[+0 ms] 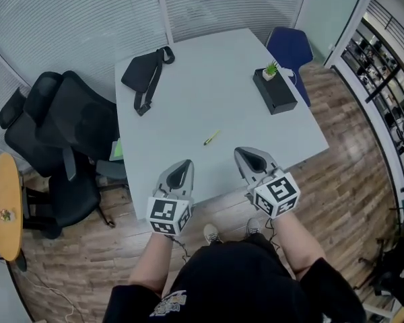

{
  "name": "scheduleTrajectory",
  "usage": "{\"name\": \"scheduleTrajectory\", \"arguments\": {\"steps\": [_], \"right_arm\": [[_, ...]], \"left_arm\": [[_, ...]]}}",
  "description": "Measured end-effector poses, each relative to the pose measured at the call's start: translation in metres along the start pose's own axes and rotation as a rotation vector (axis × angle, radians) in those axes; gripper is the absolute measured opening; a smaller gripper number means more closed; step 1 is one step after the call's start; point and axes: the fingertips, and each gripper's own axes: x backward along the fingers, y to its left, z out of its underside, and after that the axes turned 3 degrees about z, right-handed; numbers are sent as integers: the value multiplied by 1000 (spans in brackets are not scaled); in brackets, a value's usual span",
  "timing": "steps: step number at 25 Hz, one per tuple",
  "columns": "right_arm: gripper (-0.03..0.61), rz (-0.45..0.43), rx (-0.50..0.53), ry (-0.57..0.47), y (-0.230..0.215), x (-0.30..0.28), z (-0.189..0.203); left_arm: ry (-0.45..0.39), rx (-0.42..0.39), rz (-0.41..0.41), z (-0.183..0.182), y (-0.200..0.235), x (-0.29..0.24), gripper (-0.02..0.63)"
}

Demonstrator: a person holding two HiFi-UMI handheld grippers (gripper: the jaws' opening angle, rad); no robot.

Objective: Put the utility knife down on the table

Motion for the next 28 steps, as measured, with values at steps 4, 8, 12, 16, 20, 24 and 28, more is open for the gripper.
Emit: {"name": "scheduleTrajectory", "arguments": {"steps": [4,8,12,16,20,24,28], "right_arm": [[3,-16,5,4,0,9,-1],[3,-40,9,5,-7,26,0],[3,-70,0,3,-22,51,3],[3,-114,-11,7,-34,81,11],[3,-168,-18,8,-40,108,19],[3,-212,-9,14,-46,132,28],[3,-242,-10,27,-51,150,38]], "left_arm": [[3,-8,-12,4,-11,3,5],[1,1,-32,7,-33,4,5],[1,7,-63,7,-66,0,5],[17,9,-101,10,-106,-1,5],[27,13,-146,17,-143,2,5],[21,21,-192,23,-174,6,5],[22,31,-229,30,-197,13,5]]}}
